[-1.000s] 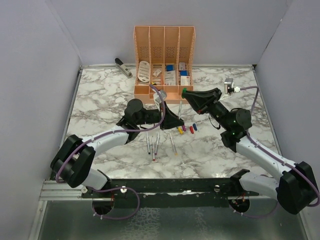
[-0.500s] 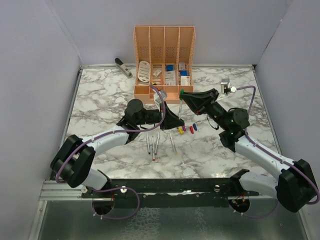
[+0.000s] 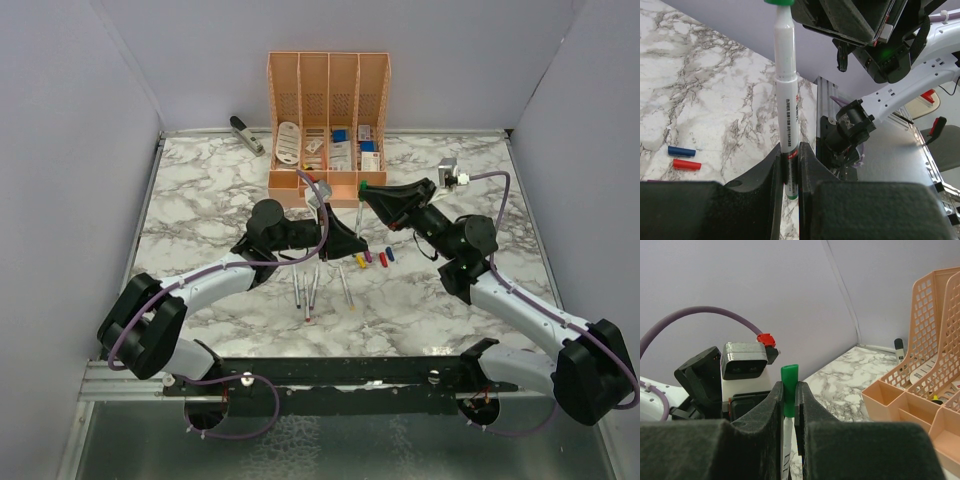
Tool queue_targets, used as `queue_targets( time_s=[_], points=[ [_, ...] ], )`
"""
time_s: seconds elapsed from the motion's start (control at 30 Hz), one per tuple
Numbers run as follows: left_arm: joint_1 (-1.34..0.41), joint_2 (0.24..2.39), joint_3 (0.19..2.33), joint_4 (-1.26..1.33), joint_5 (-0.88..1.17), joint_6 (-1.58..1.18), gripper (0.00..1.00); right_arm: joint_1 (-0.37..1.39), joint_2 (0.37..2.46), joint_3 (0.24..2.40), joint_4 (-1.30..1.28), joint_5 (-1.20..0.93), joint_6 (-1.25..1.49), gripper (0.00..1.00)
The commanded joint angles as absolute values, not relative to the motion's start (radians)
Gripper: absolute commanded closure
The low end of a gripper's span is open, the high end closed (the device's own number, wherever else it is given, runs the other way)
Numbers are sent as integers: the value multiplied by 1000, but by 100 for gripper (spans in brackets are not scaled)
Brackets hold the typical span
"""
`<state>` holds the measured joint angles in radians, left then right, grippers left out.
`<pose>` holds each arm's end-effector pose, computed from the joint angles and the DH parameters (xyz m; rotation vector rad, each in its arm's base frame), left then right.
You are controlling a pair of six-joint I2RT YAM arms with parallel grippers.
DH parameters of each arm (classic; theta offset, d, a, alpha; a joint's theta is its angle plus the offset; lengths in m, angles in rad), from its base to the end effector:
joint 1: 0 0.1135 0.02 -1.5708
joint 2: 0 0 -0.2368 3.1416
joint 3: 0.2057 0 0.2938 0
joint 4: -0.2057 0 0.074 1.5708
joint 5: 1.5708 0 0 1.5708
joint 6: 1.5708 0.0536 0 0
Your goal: Insert the pens into the pen caps
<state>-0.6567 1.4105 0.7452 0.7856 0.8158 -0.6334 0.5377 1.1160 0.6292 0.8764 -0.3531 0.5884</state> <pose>0.2577 -0.2479 0.2302 0.7722 1.5382 -1.5836 0.2595 0.1763 0.2919 -0.3010 1.2588 1.1845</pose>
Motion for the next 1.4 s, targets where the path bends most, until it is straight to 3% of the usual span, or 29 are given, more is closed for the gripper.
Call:
queue_targets(
  time_s=[0.0, 0.77, 1.37],
  points=[
    [-662, 1383, 738, 827, 792, -617, 100, 545, 1093, 647, 865, -339, 575, 99],
    [-660, 1381, 807, 809, 771, -582, 100, 587, 1126, 615, 787, -372, 629, 99],
    [-598, 1310, 911, 655, 508, -435, 100, 660, 1181, 697, 388, -256, 508, 99]
  ],
)
